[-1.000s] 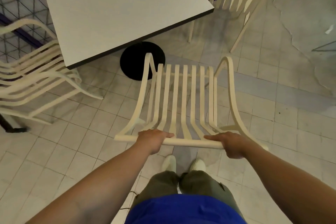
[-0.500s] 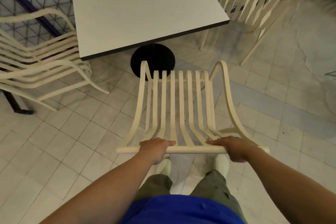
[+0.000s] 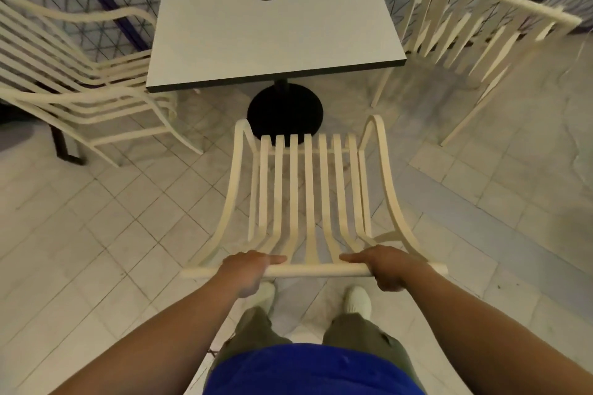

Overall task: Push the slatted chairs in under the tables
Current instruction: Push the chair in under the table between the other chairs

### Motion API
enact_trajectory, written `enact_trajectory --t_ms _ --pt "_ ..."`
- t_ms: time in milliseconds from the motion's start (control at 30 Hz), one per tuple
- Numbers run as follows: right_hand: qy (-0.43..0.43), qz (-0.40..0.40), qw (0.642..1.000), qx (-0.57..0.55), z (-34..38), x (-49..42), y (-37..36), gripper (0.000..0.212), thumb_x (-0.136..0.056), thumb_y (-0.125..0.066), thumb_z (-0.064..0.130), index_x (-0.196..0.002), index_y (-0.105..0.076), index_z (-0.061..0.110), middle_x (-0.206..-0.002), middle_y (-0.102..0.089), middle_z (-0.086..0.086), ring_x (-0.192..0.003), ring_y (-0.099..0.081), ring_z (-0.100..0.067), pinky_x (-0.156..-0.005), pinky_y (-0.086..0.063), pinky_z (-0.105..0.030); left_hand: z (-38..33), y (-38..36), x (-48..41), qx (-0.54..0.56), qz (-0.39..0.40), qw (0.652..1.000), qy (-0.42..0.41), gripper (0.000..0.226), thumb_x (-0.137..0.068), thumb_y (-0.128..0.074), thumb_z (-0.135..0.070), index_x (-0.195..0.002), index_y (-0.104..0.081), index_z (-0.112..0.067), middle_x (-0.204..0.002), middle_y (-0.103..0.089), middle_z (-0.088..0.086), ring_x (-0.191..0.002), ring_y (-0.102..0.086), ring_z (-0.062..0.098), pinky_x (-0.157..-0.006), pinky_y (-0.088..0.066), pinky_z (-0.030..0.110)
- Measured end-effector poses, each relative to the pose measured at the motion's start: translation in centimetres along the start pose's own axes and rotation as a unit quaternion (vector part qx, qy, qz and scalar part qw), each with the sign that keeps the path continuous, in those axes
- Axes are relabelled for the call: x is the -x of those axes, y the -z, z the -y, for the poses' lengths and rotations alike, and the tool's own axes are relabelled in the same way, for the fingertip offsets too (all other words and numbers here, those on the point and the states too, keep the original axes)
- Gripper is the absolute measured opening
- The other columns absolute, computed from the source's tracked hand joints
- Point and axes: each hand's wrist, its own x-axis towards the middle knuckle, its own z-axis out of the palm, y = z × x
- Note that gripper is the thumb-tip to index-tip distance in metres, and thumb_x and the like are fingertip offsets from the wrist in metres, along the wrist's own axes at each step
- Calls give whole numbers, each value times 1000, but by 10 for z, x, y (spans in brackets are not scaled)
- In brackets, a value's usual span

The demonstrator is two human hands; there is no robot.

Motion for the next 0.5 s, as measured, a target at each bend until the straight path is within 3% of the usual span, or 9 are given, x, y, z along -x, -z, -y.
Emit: enact_trajectory --t_ms 133,500 --pt "25 11 999 21 -17 3 3 92 -89 -63 0 -154 -23 51 -137 -53 -3 -113 -58 -24 -92 -48 -34 -19 -12 5 17 -14 1000 20 85 -96 -54 1 -154 -26 -56 -128 -59 0 -98 -61 19 -78 -50 32" --pt "48 16 997 54 -22 3 1 95 -87 -67 0 -156 -22 48 -140 -53 -5 -117 -58 -27 -98 -50 -39 -22 -23 5 18 -14 999 43 89 -95 -57 0 -151 -25 -61 -126 -61 -2 -94 -64 19 -83 -57 35"
